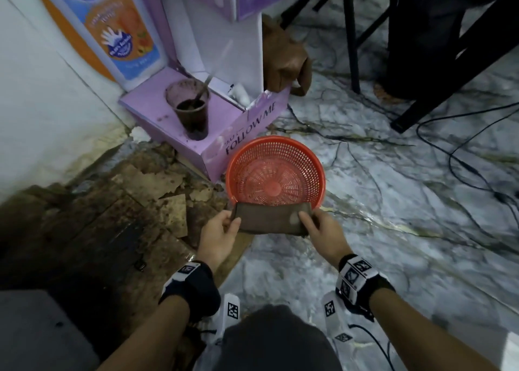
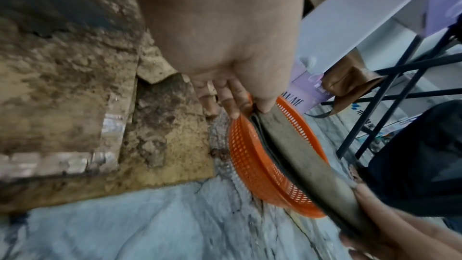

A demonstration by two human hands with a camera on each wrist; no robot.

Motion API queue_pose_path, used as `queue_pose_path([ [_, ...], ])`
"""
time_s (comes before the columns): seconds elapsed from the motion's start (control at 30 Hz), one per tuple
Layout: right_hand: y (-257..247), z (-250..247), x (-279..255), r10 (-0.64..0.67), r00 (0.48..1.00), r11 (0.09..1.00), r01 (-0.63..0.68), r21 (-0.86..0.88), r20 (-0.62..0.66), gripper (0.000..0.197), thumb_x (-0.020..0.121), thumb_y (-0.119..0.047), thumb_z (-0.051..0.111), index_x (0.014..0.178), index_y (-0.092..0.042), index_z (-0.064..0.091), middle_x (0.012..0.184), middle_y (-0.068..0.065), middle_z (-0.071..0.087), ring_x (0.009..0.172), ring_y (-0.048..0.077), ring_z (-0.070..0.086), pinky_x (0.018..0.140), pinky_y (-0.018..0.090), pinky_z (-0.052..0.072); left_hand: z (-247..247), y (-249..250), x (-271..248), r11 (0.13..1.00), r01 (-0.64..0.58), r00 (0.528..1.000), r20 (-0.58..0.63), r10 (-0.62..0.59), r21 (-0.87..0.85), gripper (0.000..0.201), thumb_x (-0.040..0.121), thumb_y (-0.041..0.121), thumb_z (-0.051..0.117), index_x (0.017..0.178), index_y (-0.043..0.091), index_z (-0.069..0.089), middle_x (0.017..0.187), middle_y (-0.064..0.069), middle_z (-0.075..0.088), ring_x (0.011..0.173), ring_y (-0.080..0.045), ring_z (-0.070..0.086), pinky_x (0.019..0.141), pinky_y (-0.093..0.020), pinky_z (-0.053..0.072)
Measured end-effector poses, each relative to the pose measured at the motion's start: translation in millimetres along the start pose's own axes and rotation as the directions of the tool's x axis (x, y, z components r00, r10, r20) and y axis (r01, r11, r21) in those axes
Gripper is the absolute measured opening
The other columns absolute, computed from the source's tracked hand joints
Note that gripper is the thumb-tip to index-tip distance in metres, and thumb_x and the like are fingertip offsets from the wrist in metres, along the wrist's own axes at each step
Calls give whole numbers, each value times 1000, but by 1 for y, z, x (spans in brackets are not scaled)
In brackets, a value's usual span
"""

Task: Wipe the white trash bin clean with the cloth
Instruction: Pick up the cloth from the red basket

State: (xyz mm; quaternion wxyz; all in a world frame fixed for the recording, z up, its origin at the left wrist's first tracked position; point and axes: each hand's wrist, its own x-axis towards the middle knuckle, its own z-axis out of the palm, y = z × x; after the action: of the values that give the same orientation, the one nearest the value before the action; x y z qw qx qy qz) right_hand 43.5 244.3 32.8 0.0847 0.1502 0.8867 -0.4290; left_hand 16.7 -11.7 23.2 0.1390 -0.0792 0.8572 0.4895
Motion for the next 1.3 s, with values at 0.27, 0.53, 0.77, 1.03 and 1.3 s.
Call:
queue_pose_path([
  [0.27, -115, -46, -33, -318, 947, 947, 317, 47, 32, 23, 101, -33, 61, 80, -22, 62, 79, -4, 70, 72, 8, 66, 61, 21, 50, -92, 62, -59, 972, -221, 912, -337, 235, 80, 12, 98, 19, 70, 103, 9, 72, 76, 4, 67, 72, -20, 65, 71, -32, 49],
  [0.53, -241, -77, -97, -542, 816, 833, 553, 2, 200, 9, 101, -23, 64, 93, -27, 66, 94, -12, 74, 87, -7, 69, 78, 21, 57, -198, 124, -160, 968, -221, 823, -509, 250, 119, 17, 100, 23, 68, 107, 8, 73, 82, -1, 71, 80, -19, 67, 73, -26, 45],
  [0.77, -335, -60, -186, -666, 686, 712, 702, -25, 292, 29, 98, -22, 65, 72, -24, 53, 60, -12, 60, 56, -3, 61, 52, 9, 40, -277, 109, -264, 987, -149, 766, -623, 157, 65, 20, 101, 26, 66, 112, 10, 73, 86, 5, 68, 86, -15, 65, 73, -22, 40],
  [1.03, -398, 23, -253, -687, 567, 619, 784, -43, 455, 36, 99, -28, 66, 73, -11, 49, 63, 3, 69, 55, 7, 71, 52, 26, 47, -330, 43, -357, 996, -83, 675, -737, 23, -45, 10, 103, 24, 62, 98, 17, 67, 85, 6, 68, 81, -9, 64, 67, -13, 44],
  [1.3, -413, 99, -309, -644, 553, 608, 789, -85, 529, 36, 99, -29, 64, 73, -19, 42, 64, -2, 61, 53, 5, 71, 45, 25, 39, -354, -18, -406, 998, -55, 638, -769, 43, 10, 18, 102, 21, 62, 84, 26, 63, 70, 8, 62, 66, -6, 59, 66, -35, 54],
])
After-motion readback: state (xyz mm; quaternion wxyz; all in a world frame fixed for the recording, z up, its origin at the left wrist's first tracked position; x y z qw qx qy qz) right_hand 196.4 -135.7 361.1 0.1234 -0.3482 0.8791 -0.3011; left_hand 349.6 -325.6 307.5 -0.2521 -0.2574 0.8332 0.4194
